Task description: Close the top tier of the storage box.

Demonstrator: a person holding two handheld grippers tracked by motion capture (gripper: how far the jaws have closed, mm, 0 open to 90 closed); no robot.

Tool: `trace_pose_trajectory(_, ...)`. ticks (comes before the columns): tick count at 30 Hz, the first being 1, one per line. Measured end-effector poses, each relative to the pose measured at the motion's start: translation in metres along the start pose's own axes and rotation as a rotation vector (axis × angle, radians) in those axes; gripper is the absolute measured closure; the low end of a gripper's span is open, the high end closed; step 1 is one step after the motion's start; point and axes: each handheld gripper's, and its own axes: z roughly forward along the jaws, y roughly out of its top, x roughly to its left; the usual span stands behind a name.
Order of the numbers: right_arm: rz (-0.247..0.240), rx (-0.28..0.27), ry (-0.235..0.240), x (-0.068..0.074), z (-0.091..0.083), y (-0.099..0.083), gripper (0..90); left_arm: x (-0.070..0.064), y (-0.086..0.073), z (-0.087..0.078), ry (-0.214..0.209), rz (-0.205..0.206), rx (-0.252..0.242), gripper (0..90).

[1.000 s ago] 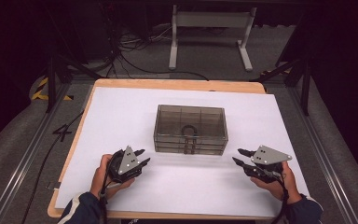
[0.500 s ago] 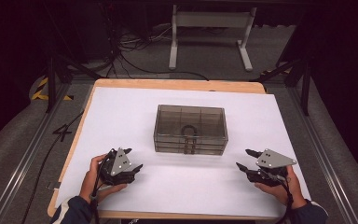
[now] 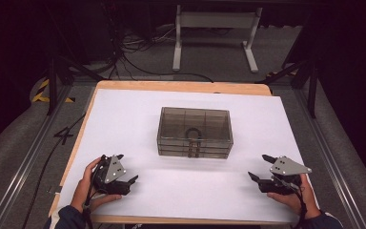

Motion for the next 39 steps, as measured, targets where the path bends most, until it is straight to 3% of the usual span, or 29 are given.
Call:
trace_pose_trajectory(7, 0.017, 0.0, -0.031, -0.005, -0.006, -0.013, 17.7, 0.004, -0.012, -0.005, -0.02, -0.009, 0.016, 9.9)
trace_pose_trajectory(15, 0.07, 0.017, -0.062, -0.013, -0.015, -0.032, 14.7, 0.011, -0.025, -0.014, -0.007, -0.037, 0.012, 9.4)
trace_pose_trajectory(26, 0.152, -0.005, -0.112, -0.023, -0.03, -0.052, 12.5, 0.023, -0.046, -0.026, 0.007, -0.094, -0.013, 8.4)
trace_pose_trajectory(32, 0.174, -0.008, -0.134, -0.025, -0.033, -0.061, 12.1, 0.029, -0.056, -0.033, -0.002, -0.142, -0.04, 8.4)
trace_pose_trajectory(39, 0.231, -0.041, -0.151, -0.028, -0.035, -0.07, 11.2, 0.032, -0.063, -0.038, 0.005, -0.199, -0.11, 8.2)
